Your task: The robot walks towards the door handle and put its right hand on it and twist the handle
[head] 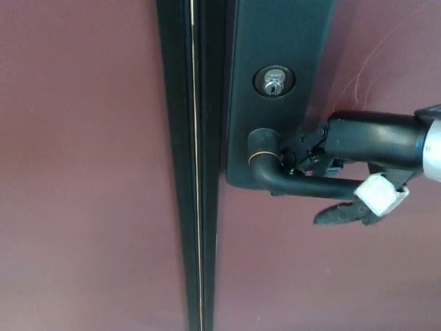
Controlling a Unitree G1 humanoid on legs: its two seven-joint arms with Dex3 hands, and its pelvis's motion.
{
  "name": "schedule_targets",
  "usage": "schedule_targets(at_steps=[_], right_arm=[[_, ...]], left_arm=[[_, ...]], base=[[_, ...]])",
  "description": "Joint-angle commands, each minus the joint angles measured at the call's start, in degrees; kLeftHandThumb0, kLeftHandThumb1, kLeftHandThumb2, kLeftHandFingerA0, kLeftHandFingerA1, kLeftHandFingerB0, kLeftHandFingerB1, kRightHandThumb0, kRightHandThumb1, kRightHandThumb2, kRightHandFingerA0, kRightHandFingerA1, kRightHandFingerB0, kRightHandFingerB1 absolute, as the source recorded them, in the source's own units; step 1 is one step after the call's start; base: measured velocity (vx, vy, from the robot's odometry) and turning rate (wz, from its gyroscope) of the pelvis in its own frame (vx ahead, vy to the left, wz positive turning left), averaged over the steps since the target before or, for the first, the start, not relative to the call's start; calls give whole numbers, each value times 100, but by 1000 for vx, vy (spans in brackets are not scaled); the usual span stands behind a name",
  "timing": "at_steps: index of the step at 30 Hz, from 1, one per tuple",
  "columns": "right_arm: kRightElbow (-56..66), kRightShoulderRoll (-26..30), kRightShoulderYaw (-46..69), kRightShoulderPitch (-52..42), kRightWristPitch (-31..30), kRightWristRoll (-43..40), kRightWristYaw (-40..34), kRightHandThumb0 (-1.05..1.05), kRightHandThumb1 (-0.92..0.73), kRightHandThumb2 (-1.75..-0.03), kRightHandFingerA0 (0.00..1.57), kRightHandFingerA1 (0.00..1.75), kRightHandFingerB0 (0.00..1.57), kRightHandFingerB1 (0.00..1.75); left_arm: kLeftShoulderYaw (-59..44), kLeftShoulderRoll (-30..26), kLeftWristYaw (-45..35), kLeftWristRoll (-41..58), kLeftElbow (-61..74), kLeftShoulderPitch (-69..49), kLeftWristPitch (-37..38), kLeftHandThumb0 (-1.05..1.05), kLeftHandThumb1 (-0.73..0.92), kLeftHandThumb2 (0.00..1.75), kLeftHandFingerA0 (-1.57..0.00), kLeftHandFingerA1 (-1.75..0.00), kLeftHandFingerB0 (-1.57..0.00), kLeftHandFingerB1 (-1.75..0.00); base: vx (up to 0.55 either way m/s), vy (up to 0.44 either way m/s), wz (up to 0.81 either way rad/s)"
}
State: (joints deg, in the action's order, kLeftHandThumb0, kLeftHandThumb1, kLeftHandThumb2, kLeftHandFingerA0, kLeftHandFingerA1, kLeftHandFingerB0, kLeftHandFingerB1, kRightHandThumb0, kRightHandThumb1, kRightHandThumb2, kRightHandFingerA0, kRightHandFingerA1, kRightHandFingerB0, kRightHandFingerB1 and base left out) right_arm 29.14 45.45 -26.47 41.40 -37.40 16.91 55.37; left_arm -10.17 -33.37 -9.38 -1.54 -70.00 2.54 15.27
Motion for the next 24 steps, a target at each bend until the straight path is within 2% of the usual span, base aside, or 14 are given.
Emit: schedule_targets(at_steps=[1,4,8,18,24], right_arm=[[-239,312,35,730,-45,-671,1324,-91,-53,-93,0,3,0,0],[-462,384,164,1360,-526,-1069,1853,-88,-52,-91,1,6,3,6],[-437,562,410,1766,-802,-1242,1991,-85,-51,-89,2,10,5,10],[-1010,1245,1018,2740,-354,-1661,2598,-87,-53,-89,5,13,9,10],[-1262,1668,1245,2908,-140,-1796,2843,-88,-53,-90,5,12,10,9]], left_arm=[[42,-56,34,-58,-99,37,-76,-40,39,69,-57,-56,-49,-51],[39,-59,67,-59,-88,32,-45,-40,39,69,-57,-56,-49,-51],[16,-48,53,-30,-40,-1,-16,-40,39,69,-57,-56,-49,-51],[-35,-57,-53,17,-40,-37,-35,-40,39,69,-57,-56,-49,-51],[8,-73,-8,-30,-5,-61,2,-40,39,69,-57,-56,-49,-51]], base=[[0,0,0],[0,0,0],[0,0,0],[0,0,0],[0,0,0]])
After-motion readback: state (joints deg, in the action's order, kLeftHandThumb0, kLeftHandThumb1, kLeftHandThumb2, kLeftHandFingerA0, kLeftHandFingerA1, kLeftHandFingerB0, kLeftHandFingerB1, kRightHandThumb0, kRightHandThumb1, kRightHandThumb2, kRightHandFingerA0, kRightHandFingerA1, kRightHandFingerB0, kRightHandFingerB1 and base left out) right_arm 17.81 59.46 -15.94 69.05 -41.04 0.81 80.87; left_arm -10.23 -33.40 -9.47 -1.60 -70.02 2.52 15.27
